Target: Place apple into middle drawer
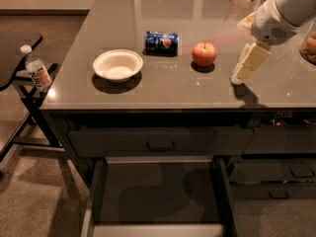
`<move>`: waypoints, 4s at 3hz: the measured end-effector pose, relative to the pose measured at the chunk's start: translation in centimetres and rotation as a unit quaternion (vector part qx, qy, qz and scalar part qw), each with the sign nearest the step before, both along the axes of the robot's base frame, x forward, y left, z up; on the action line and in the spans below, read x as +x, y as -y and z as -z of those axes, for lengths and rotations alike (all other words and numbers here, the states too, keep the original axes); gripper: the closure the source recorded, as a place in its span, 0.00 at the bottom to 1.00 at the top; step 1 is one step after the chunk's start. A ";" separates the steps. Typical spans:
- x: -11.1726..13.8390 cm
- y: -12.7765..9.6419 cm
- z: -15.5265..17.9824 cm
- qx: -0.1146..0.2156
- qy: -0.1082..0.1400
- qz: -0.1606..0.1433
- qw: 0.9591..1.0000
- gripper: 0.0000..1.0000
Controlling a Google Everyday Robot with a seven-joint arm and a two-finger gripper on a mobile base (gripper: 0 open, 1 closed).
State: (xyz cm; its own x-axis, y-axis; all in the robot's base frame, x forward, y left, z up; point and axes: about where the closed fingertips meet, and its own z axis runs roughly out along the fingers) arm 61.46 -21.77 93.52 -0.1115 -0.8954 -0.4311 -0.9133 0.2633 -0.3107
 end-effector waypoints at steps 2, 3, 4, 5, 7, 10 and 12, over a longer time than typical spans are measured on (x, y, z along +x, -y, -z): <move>4.1 -0.7 2.8 0.140 0.011 -0.044 0.989 0.00; 5.9 -2.3 2.7 0.178 0.032 -0.061 0.982 0.00; 7.6 -3.3 3.3 0.165 0.043 -0.042 0.985 0.00; 9.3 -3.7 5.6 0.129 0.039 0.003 0.991 0.00; 10.4 -4.1 7.6 0.121 0.029 0.042 0.991 0.00; 10.4 -4.1 7.6 0.121 0.029 0.042 0.991 0.65; 10.6 -4.8 7.5 0.094 0.029 0.032 0.995 1.00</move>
Offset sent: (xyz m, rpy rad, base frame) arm 0.0613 0.0101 -0.0246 0.4533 -0.0859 0.1549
